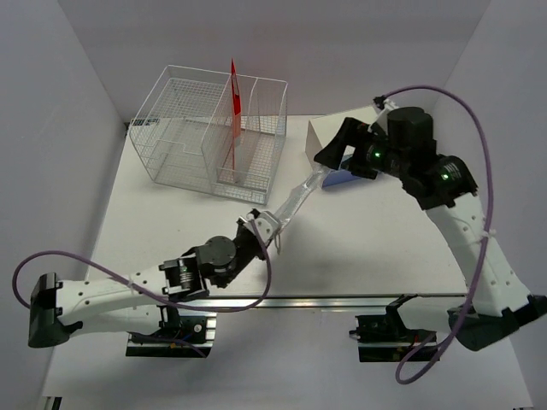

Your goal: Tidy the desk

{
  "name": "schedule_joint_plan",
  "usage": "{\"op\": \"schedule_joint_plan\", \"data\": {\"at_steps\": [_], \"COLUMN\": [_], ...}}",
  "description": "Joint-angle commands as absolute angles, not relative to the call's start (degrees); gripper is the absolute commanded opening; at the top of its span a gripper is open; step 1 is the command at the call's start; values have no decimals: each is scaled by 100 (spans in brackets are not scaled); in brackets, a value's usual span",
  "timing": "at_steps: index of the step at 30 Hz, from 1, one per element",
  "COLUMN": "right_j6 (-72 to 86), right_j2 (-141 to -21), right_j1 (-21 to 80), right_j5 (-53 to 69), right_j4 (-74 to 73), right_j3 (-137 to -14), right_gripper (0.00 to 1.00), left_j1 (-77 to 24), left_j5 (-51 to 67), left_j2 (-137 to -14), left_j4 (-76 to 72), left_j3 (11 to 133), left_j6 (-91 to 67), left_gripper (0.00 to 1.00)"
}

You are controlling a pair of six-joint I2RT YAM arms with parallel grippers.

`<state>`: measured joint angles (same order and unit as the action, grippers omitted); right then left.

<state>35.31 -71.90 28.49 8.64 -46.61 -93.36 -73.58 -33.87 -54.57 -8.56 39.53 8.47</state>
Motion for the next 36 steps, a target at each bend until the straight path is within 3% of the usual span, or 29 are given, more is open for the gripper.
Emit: {"op": "schedule_joint_plan", "data": {"at_steps": [1, 7, 13, 22, 36], "right_j6": [3139, 2927, 2601, 2557, 2672], "right_j2": [-6654, -6047, -6266, -6170, -5941], "right_j1": [2795, 2786, 2786, 2742, 2725], "right_j5": [-129, -2683, -4366, -5404, -4676], "right_j4": [-4342, -4656, -5255, -5256, -4658], "right_j3": [-9694, -9834, -10283, -9327, -8244], "right_gripper": [89, 89, 89, 89, 89], "left_j1": [-7365, -7173, -5682, -4352, -2419], "left_j5": [-3340, -4105, -2647, -987, 1430], "left_j2": [-4958, -5334, -5738, -6679, -8208], "left_j4": [-1194, -1732, -1511, -1520, -1942], "left_j3": [4193, 4463, 4965, 6187, 7277], "left_j6": [1151, 1582, 976, 1274, 283], "left_gripper": [0, 0, 0, 0, 0]}}
